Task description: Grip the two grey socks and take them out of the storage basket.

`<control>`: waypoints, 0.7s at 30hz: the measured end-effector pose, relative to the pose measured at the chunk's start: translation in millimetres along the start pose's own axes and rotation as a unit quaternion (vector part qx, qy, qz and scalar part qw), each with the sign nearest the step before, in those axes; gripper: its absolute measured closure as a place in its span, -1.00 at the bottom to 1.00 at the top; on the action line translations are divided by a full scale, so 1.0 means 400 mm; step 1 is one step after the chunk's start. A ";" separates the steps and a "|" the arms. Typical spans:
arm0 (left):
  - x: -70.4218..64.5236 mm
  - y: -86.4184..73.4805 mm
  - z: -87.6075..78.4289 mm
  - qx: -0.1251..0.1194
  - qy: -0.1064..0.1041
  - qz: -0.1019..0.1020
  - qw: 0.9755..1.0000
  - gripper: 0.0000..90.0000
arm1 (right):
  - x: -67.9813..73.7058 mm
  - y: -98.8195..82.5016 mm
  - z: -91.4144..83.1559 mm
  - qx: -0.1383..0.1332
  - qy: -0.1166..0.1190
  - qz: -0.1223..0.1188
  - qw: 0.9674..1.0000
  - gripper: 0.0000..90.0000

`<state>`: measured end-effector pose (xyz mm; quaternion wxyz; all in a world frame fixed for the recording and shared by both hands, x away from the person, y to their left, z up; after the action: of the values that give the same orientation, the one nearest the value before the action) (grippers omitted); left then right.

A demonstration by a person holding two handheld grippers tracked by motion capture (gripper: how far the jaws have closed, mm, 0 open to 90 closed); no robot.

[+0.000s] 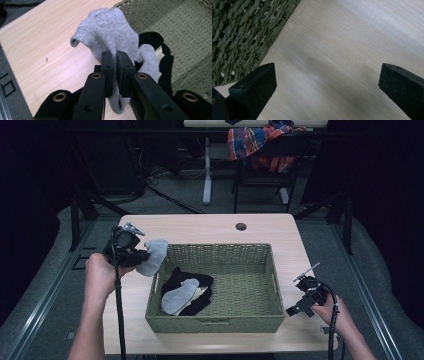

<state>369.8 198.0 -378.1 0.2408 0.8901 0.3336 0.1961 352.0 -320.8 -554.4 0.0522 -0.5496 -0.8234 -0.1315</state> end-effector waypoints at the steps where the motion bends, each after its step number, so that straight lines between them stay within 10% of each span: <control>1: 0.005 -0.005 -0.002 0.000 0.001 -0.003 1.000 0.90 | 0.000 0.001 -0.001 0.002 -0.001 -0.001 1.000 -0.97; 21: 0.106 -0.132 0.033 0.012 0.029 -0.091 0.995 0.90 | 0.010 0.011 0.002 -0.019 0.006 0.013 1.000 -0.97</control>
<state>379.9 258.3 -410.4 0.2372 0.8529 0.4225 0.1946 354.4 -315.3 -553.7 0.0486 -0.5606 -0.8131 -0.1494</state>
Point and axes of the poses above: each handheld gripper's, and its own axes: z roughly forward along the jaws, y roughly out of its top, x roughly to its left, the point moved 2 cm from there along z, roughly forward along the jaws, and after that the axes turned 11 degrees about z, right-handed, at the moved point
